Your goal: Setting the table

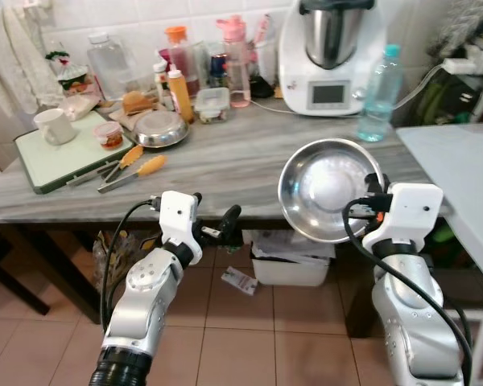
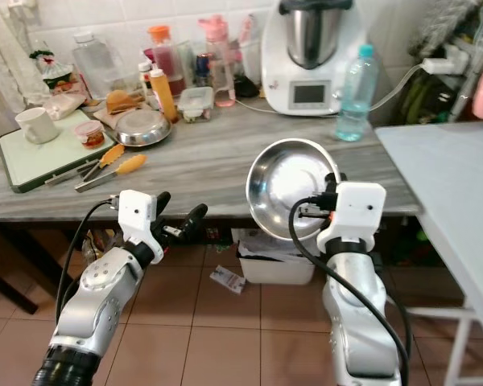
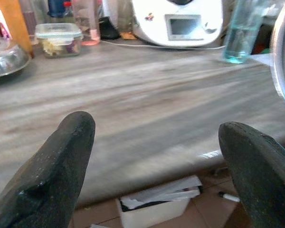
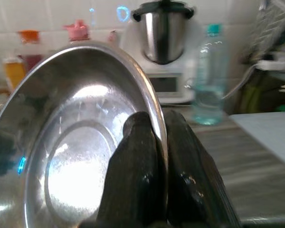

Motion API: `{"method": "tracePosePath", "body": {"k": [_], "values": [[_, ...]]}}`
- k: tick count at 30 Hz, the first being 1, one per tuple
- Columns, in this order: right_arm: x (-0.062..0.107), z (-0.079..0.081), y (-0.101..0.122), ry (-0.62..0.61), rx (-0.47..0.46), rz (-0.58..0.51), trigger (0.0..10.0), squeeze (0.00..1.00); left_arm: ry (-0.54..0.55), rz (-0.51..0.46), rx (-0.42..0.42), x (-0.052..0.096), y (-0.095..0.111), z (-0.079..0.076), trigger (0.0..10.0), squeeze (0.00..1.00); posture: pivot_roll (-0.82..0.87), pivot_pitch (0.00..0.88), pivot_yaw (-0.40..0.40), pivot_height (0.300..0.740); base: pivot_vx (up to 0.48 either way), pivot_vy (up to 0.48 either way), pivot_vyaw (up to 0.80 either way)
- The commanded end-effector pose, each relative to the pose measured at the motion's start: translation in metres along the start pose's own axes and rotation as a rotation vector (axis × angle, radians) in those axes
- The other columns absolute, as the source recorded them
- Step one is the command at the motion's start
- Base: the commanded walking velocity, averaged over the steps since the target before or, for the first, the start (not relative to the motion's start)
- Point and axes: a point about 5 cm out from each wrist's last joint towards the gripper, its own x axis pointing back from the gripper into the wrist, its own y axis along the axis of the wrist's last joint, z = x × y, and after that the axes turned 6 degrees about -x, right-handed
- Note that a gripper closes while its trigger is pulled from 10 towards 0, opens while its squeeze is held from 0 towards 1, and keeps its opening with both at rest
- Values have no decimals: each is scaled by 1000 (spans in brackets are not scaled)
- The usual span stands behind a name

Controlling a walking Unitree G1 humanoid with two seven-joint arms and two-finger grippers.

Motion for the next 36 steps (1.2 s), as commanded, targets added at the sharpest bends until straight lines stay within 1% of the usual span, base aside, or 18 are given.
{"method": "tracePosePath", "body": {"k": [1, 3, 5, 8, 12, 13, 16, 17, 21, 24, 25, 26, 30, 33, 36], "values": [[-1, -7, 4, -19, 10, -19, 10000, 0, -18, -9, -6, -4, 4, -5, 10000, 0, -140, 0, 82, 740, 341, 0, 0], [-1, -7, 4, -21, 9, -18, 10000, 0, -20, -8, -11, -4, 4, -5, 10000, 0, -140, 0, 83, 740, 336, 0, 0], [-1, -7, 4, -21, 8, -16, 10000, 0, -31, -8, -33, -3, 4, -7, 10000, 0, -140, 0, 83, 740, 317, 0, 0], [0, -6, 4, -21, 7, -15, 10000, 0, -31, -7, -33, -2, 3, -7, 10000, 0, -140, 0, 83, 740, 310, 0, 0], [0, -6, 2, -16, 1, -7, 10000, 0, -14, 14, -31, 0, 0, -4, 10000, 0, -136, 0, 85, 740, 0, 0, 0], [0, -6, 2, -17, 1, -6, 10000, 0, -13, 25, -33, 6, -3, -4, 10000, 0, -135, 0, 86, 740, 0, 0, 0], [0, -6, 2, -19, 2, -5, 10000, 0, -33, 41, -46, 14, -8, -6, 10000, 0, -134, 0, 86, 740, 0, 0, 0], [0, -7, 1, -20, 2, -5, 10000, 0, -39, 57, -52, 21, -13, -6, 10000, 0, -129, 0, 86, 740, 0, 0, 0], [0, -7, 1, -21, 1, -4, 10000, 0, -36, 69, -62, 25, -15, -5, 10000, 0, -128, 1, 86, 740, 0, 0, 0], [0, -5, -1, -19, -7, 3, 10000, 0, -20, 68, -70, 29, -13, 3, 10000, 0, -117, 4, 85, 740, 0, 0, 0], [0, -4, -2, -19, -18, 9, 10000, 0, -32, 70, -70, 32, -12, 3, 10000, 0, -115, 5, 85, 740, 0, 0, 0], [-1, -4, -4, -26, -33, 16, 10000, 0, -67, 76, -75, 34, -12, 3, 10000, 0, -111, 8, 85, 740, 0, 0, 0], [-4, -5, -5, -33, -61, 26, 10000, 0, -128, 85, -67, 34, -11, 3, 10000, 0, -106, 19, 88, 740, 0, 0, 0], [-14, -9, -12, -64, -140, 70, 10000, 0, -260, 108, -45, 36, -8, -2, 10000, 0, -104, 39, 100, 740, 0, 0, 0], [-25, -10, -17, -78, -182, 95, 10000, 0, -333, 136, -57, 40, -9, -5, 10000, 0, -102, 45, 106, 740, 0, 0, 0]]}}
